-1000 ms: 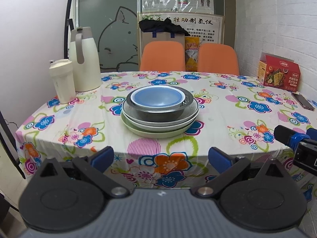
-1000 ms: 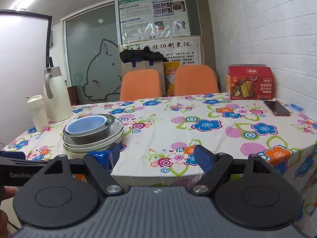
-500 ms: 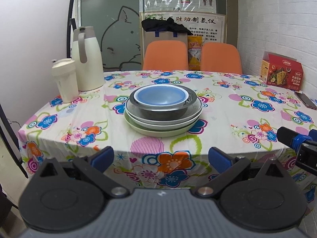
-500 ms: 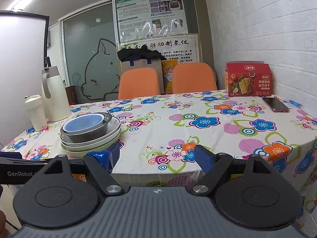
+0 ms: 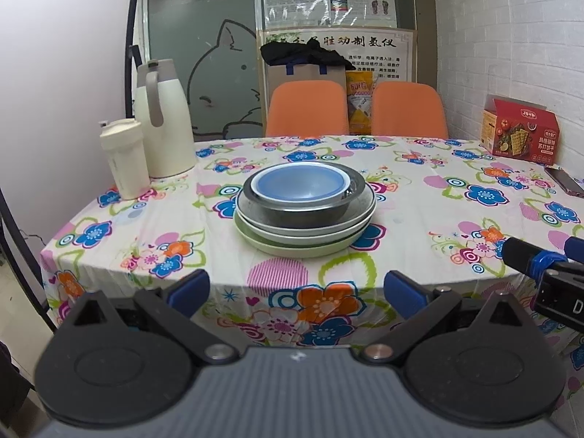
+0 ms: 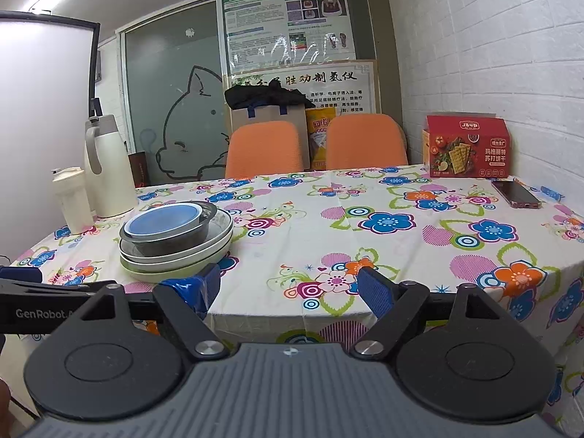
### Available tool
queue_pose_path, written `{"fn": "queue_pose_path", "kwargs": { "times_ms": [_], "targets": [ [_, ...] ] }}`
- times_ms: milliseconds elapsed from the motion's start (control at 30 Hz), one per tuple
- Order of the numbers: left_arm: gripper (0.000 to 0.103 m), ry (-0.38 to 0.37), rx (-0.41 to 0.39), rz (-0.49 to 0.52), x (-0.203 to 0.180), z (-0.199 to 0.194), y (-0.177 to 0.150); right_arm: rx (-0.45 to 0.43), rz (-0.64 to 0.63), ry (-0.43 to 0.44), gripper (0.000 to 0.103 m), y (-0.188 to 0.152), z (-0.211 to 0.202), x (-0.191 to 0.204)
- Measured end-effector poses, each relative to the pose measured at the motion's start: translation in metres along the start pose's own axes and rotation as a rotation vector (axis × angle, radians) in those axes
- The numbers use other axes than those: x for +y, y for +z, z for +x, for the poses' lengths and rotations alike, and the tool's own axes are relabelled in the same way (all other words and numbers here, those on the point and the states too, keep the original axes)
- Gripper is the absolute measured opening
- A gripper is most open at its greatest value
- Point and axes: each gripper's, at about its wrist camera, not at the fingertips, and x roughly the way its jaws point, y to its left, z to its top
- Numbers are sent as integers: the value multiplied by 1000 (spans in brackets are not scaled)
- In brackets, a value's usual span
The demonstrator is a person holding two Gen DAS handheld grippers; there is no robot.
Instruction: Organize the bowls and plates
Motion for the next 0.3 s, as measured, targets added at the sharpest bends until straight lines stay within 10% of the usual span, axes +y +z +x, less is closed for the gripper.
{"fn": "queue_pose_path", "kwargs": {
  "times_ms": [300],
  "targets": [
    [101, -8, -10, -12, 3, 0, -1, 6, 4, 4, 69, -1, 2, 1]
  ]
}}
